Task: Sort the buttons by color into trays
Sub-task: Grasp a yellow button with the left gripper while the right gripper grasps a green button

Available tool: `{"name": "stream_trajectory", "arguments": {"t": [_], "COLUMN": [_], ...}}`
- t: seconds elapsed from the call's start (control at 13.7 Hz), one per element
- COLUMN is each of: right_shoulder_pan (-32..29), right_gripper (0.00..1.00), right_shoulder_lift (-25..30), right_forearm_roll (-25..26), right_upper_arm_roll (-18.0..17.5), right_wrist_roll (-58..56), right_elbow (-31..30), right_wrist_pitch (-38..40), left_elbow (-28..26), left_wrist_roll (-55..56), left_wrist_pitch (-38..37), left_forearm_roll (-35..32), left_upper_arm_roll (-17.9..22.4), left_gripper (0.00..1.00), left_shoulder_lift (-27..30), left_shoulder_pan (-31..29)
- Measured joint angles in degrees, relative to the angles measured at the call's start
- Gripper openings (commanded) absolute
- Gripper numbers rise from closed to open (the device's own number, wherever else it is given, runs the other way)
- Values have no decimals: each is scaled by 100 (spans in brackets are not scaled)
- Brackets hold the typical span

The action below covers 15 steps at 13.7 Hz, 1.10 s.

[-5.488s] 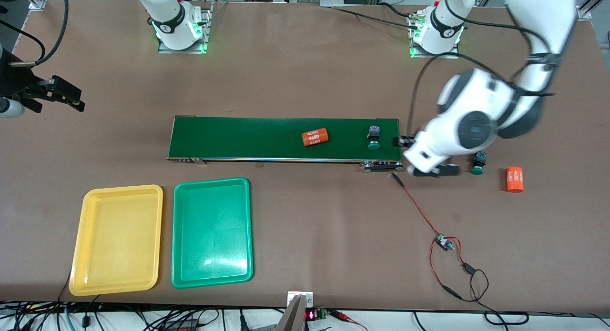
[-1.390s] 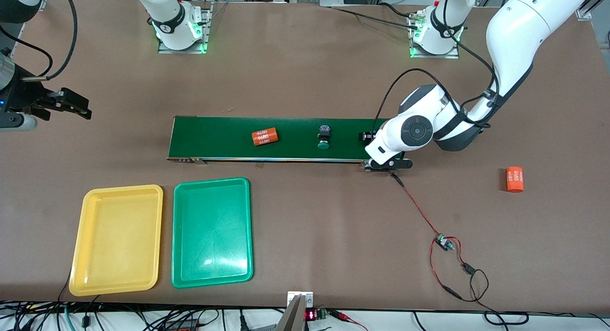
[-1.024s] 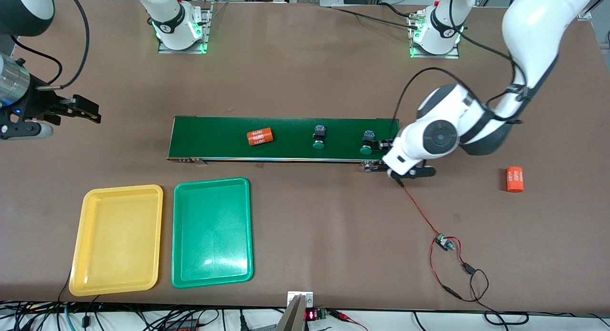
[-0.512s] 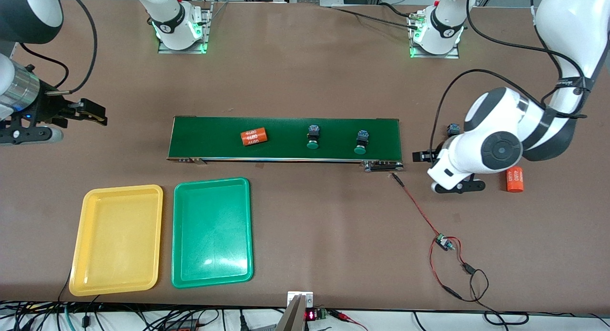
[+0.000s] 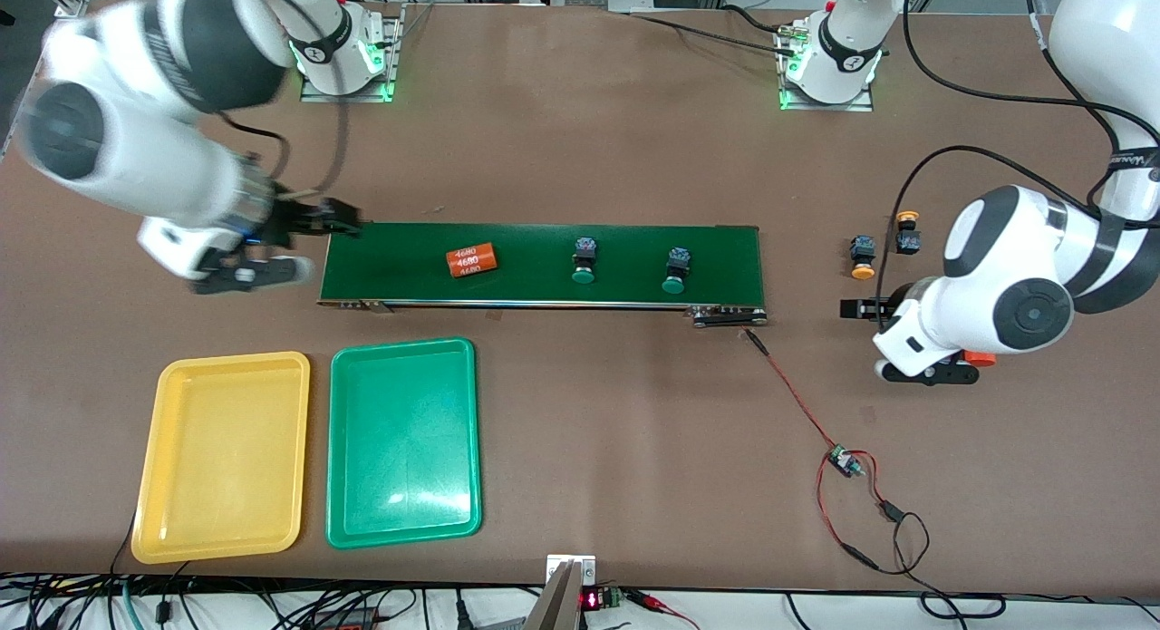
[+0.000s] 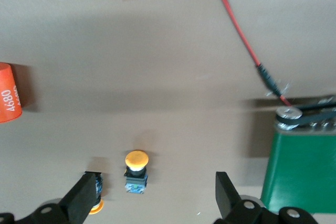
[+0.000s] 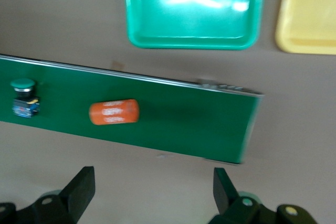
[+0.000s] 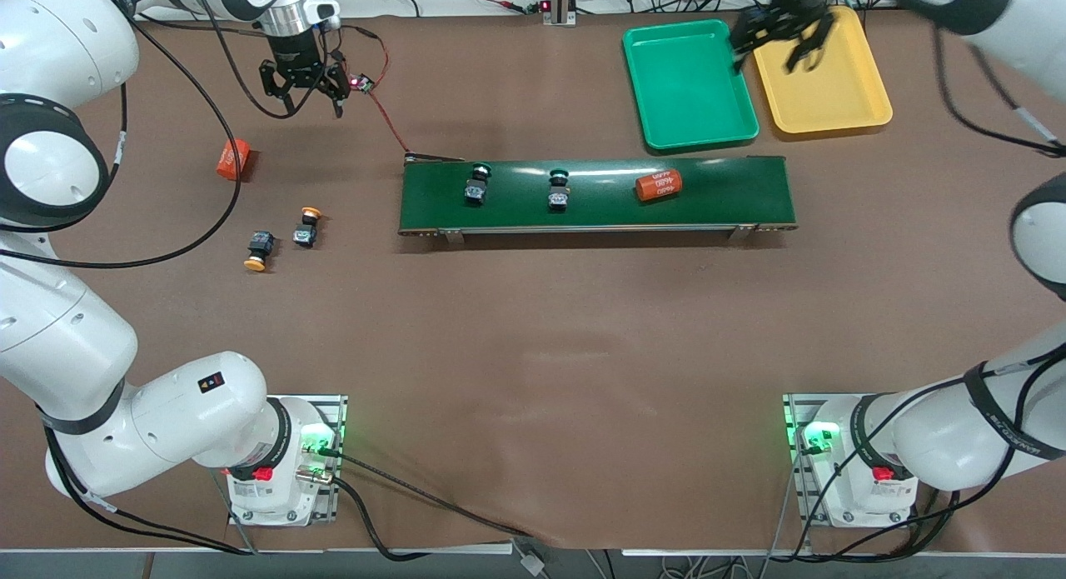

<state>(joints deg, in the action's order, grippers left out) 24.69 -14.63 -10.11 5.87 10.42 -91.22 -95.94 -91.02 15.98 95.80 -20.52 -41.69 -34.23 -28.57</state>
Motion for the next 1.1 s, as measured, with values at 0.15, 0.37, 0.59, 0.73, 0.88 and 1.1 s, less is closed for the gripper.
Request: {"name": "stream_trajectory", "arguments": {"t": [0.15, 0.37, 0.59, 0.73, 0.88, 1.1], "right_shoulder_pan": [494, 974, 1451, 1738, 1954, 2179], "right_gripper": [100, 100, 100, 100, 100, 100], "right_shoulder_lift": [-298, -690, -1036, -1250, -1455, -1721], "right_forearm_roll": [-11, -30, -45, -45, -45, -45], "right_upper_arm_roll": [-6, -3, -3, -3, 0, 3], "right_wrist_roll": [416, 553, 1446, 2087, 2709, 3127], "right_elbow": [5, 6, 13, 12, 14, 16], "right_wrist_pitch": [-419, -1174, -1672, -1879, -2117, -2470], "left_elbow": [-508, -2075, -3277, -3758, -4219, -4820], "left_wrist_roll": [-266, -400, -432, -432, -447, -459], "left_wrist_pitch": [230, 1559, 2527, 2845, 3373, 4231], "left_forearm_roll": [123, 155, 209, 312, 355, 360], "left_upper_arm_roll": [475, 1184, 1609, 1921, 2236, 2330], "left_gripper": [100, 100, 100, 100, 100, 75], "left_shoulder_lift": [283, 783, 1245, 1577, 1746, 1735], "left_shoulder_pan": [205, 409, 611, 901, 1123, 1141]}}
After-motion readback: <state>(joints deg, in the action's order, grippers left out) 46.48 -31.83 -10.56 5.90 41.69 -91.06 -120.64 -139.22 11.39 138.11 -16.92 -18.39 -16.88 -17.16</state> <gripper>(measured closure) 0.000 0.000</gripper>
